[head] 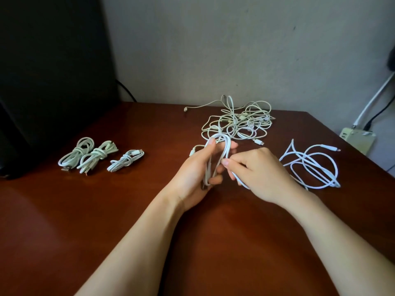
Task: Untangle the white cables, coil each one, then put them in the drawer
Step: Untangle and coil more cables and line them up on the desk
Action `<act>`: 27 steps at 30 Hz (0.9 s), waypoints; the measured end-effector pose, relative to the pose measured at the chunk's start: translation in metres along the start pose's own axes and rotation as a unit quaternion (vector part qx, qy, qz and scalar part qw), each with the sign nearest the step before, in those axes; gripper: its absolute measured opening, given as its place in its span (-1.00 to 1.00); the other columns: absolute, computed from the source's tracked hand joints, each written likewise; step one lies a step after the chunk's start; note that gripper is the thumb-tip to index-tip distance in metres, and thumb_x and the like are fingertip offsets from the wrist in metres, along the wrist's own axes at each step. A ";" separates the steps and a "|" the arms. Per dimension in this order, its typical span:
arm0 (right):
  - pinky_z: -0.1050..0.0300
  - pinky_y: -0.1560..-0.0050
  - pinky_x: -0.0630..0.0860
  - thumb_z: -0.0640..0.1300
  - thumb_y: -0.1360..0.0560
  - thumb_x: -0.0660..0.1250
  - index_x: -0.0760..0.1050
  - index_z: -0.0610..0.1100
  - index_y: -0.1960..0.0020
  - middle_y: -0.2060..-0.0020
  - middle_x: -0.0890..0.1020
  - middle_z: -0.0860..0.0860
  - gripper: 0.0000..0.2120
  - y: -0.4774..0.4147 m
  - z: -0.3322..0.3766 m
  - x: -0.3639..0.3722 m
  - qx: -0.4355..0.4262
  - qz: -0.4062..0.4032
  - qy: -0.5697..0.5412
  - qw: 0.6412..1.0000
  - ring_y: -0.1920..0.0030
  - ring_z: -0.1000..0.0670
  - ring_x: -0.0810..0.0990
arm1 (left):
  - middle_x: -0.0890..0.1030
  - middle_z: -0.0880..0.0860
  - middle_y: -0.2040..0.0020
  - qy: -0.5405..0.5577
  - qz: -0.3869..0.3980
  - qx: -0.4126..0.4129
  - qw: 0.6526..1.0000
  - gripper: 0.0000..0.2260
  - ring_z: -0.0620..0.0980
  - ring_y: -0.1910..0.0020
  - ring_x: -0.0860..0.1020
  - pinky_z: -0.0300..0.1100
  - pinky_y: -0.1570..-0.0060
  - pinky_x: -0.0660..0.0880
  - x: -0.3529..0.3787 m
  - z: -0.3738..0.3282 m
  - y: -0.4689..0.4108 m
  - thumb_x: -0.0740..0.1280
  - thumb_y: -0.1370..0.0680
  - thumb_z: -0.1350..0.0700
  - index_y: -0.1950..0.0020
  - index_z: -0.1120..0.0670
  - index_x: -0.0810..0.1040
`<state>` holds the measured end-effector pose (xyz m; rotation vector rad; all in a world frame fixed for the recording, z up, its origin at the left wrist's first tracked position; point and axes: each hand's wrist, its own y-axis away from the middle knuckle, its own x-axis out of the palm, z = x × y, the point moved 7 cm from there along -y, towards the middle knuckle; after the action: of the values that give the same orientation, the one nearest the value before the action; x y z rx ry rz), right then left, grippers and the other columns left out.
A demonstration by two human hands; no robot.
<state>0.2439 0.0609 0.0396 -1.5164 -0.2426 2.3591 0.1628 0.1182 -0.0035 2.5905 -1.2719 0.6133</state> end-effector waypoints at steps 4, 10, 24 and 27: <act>0.00 0.20 0.52 0.07 -0.55 0.24 0.48 -0.06 0.47 0.64 0.46 0.14 -0.55 -0.003 -0.010 0.004 0.034 0.000 -0.070 0.997 0.52 0.10 0.43 | 0.58 0.00 0.15 0.019 -0.003 -0.012 1.000 -0.62 -0.17 0.41 0.33 -0.35 0.50 0.15 0.000 0.000 -0.001 0.04 -0.64 -0.05 -0.02 0.12 0.57; 0.08 0.24 0.40 0.14 -0.55 0.18 0.39 0.00 0.48 0.57 0.46 0.10 -0.54 -0.002 -0.007 0.009 0.003 -0.010 0.037 0.999 0.40 0.08 0.48 | 0.47 -0.05 0.29 -0.046 -0.031 0.029 0.998 -0.78 -0.20 0.47 0.35 -0.37 0.52 0.14 -0.002 -0.003 0.000 0.12 -0.65 0.08 0.08 0.07 0.52; 0.00 -0.39 0.11 0.17 -0.58 0.12 0.35 0.07 -0.33 -0.20 0.51 0.08 -0.63 -0.002 -0.031 -0.007 0.019 0.017 0.304 0.952 -0.28 -0.01 0.39 | 0.47 -0.08 0.32 0.132 -0.105 0.123 0.978 -0.92 -0.19 0.44 0.28 -0.39 0.57 0.14 -0.037 -0.033 0.000 0.23 -0.55 0.16 0.06 0.03 0.51; 0.01 -0.16 0.29 0.19 -0.53 0.19 0.50 -0.03 -0.06 0.07 0.61 0.04 -0.68 -0.003 -0.027 -0.021 -0.001 -0.045 0.276 0.960 -0.04 -0.06 0.52 | 0.48 -0.09 0.33 0.168 -0.149 0.152 0.962 -0.89 -0.19 0.46 0.28 -0.38 0.57 0.15 -0.050 -0.039 0.002 0.22 -0.59 0.16 0.08 0.02 0.50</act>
<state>0.2774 0.0555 0.0469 -2.0369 -0.1706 1.7741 0.1227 0.1663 0.0094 2.6767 -0.7105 1.2003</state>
